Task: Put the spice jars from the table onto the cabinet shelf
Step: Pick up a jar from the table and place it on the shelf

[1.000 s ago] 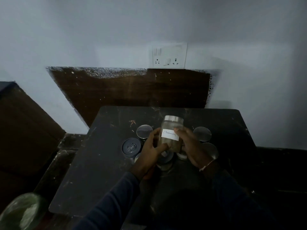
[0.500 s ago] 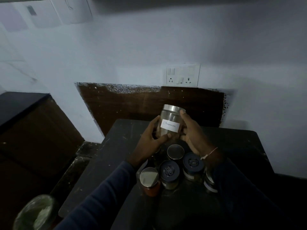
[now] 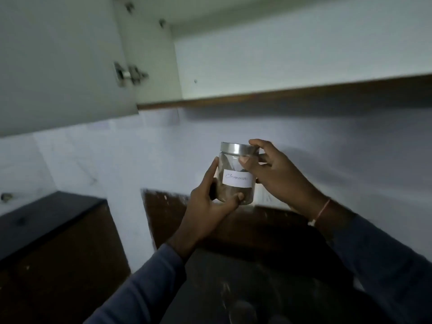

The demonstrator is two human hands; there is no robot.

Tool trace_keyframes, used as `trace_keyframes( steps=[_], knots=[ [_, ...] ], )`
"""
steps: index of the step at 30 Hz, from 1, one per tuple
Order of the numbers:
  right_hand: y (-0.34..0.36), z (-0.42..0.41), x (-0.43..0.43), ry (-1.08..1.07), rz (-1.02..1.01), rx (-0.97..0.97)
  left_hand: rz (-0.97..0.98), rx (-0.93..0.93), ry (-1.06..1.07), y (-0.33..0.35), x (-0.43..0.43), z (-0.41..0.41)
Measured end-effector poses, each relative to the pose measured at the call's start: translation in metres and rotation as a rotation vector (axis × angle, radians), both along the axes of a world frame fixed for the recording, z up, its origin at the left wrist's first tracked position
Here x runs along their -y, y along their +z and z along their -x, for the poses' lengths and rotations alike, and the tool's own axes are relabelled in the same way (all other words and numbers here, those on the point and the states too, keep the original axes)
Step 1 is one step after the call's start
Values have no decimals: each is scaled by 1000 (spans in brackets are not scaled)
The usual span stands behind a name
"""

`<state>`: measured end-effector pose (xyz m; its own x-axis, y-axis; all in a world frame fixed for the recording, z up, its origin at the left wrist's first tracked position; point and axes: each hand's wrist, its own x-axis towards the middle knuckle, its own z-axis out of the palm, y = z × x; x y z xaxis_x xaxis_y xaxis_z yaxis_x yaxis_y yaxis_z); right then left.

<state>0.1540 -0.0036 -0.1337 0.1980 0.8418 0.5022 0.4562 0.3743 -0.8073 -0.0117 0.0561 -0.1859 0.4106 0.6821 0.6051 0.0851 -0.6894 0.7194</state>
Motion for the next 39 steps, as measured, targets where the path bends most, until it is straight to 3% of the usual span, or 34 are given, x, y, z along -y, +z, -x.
trace_keyframes(
  steps=[3,11,19,25,29,35,39],
  knots=[
    [72,23,-17,-64,-163,183,-165,54,39,66,-30,17],
    [196,62,-124,-107,-356,289,-305,141,64,193,-126,42],
    [199,80,-218,-250,-198,372,-271,-27,85,198,-231,52],
    [209,79,-292,-344,-30,515,-530,-373,413,194,-301,61],
    [221,78,-364,-397,78,606,-613,-410,566,183,-352,61],
    [234,65,-398,-414,138,654,-632,-451,490,190,-346,54],
    [243,71,-411,-461,166,741,-561,-652,347,197,-342,54]
  ],
)
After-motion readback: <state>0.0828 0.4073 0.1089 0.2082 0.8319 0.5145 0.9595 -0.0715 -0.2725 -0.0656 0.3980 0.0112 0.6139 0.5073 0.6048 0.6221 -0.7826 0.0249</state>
